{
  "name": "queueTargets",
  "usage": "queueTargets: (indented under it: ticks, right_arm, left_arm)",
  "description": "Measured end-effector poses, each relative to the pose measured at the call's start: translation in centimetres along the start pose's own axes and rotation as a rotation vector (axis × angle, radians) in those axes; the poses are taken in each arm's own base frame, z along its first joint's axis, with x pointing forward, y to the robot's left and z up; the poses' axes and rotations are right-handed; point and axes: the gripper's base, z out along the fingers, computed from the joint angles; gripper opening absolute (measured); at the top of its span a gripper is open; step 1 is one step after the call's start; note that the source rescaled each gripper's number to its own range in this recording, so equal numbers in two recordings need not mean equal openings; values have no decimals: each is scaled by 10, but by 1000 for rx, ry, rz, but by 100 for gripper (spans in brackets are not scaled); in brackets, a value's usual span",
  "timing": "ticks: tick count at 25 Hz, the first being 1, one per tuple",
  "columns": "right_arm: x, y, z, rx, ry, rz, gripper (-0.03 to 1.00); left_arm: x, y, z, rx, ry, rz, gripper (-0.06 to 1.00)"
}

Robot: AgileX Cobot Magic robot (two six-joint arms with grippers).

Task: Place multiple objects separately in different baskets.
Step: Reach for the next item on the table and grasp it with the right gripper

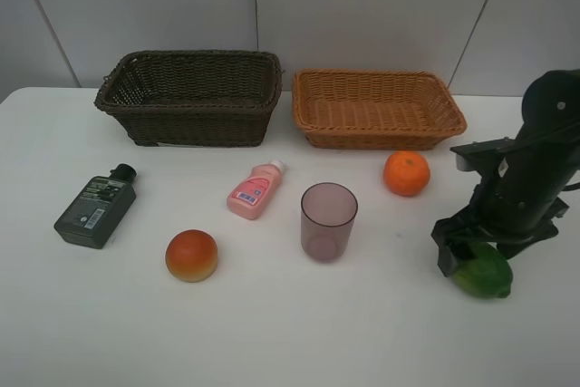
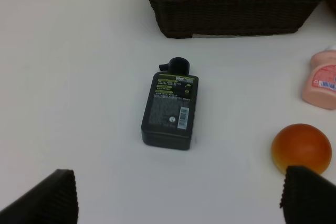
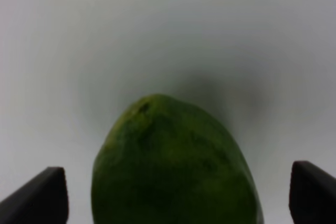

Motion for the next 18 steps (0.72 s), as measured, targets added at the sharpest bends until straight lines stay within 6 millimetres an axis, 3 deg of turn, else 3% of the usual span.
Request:
queueTargets:
  ticks: [18]
  right_arm:
    - [11,1,15,2,-34,-19,80]
  left_arm:
    - [0,0,0,0,0,0,100]
